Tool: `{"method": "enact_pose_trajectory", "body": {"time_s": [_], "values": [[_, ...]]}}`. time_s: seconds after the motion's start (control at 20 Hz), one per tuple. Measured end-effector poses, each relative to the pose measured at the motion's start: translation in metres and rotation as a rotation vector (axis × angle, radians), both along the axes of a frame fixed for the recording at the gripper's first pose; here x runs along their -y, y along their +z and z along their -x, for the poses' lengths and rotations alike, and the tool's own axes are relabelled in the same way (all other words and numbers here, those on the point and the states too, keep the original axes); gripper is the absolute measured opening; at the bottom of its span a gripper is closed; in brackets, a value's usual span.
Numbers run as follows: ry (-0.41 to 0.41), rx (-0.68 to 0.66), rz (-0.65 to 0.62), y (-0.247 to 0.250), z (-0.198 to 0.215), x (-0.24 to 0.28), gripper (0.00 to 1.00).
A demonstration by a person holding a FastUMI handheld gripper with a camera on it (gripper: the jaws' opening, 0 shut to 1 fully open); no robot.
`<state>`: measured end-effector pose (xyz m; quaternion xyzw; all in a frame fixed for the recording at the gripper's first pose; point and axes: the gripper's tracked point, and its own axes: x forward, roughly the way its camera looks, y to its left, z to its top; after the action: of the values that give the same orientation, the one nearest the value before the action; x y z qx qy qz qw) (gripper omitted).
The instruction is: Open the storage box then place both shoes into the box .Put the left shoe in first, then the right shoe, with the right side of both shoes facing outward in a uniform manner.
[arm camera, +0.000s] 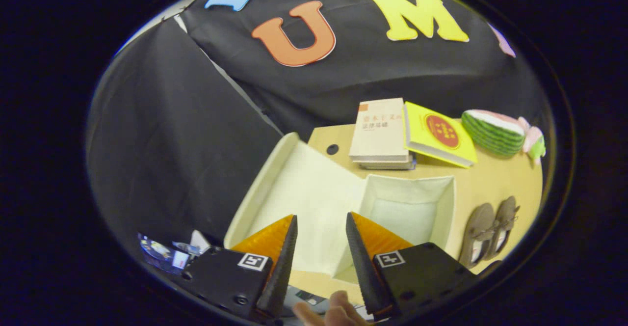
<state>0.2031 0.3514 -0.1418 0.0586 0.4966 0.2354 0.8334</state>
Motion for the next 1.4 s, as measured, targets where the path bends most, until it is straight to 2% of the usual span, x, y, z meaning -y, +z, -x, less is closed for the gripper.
{"method": "enact_pose_trajectory", "body": {"time_s": [0.2, 0.35, 0.5, 0.55, 0.65, 0.8, 0.9, 1.05, 1.4], "values": [[-0.047, 0.041, 0.143, -0.015, -0.003, 0.035, 0.72], [-0.095, 0.113, 0.255, -0.015, -0.012, 0.07, 0.73], [-0.109, 0.197, 0.399, -0.023, -0.019, 0.109, 0.74], [-0.106, 0.198, 0.452, -0.03, -0.016, 0.124, 0.79], [-0.162, 0.201, 0.539, -0.04, -0.017, 0.159, 0.83], [-0.193, 0.184, 0.651, -0.059, -0.018, 0.21, 0.82], [-0.186, 0.116, 0.653, -0.081, -0.007, 0.231, 0.83], [-0.223, 0.08, 0.687, -0.103, -0.004, 0.278, 0.83], [-0.281, -0.158, 0.633, -0.165, 0.029, 0.342, 0.82]]}}
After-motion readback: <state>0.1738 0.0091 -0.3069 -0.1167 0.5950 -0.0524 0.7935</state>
